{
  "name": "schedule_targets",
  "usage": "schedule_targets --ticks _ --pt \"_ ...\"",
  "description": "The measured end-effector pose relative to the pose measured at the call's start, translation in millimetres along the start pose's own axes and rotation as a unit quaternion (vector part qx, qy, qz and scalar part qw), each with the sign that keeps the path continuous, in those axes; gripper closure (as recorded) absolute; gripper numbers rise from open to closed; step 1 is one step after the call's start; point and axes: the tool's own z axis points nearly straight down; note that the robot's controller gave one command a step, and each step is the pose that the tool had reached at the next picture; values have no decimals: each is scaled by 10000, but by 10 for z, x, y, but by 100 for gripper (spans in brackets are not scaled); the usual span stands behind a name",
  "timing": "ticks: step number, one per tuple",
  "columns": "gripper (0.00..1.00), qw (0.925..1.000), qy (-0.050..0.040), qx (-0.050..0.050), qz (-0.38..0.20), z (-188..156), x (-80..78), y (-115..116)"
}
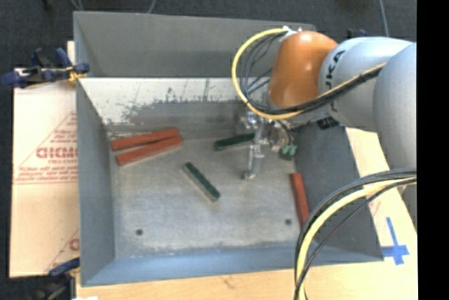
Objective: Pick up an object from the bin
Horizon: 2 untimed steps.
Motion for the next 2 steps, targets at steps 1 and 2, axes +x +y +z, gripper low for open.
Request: schedule_targets --ticks 1,2 --pt "100 10000 -10 -16 -7 -19 -7 36" --pt "100 9998 -41 -16 178 -1700 30 57"
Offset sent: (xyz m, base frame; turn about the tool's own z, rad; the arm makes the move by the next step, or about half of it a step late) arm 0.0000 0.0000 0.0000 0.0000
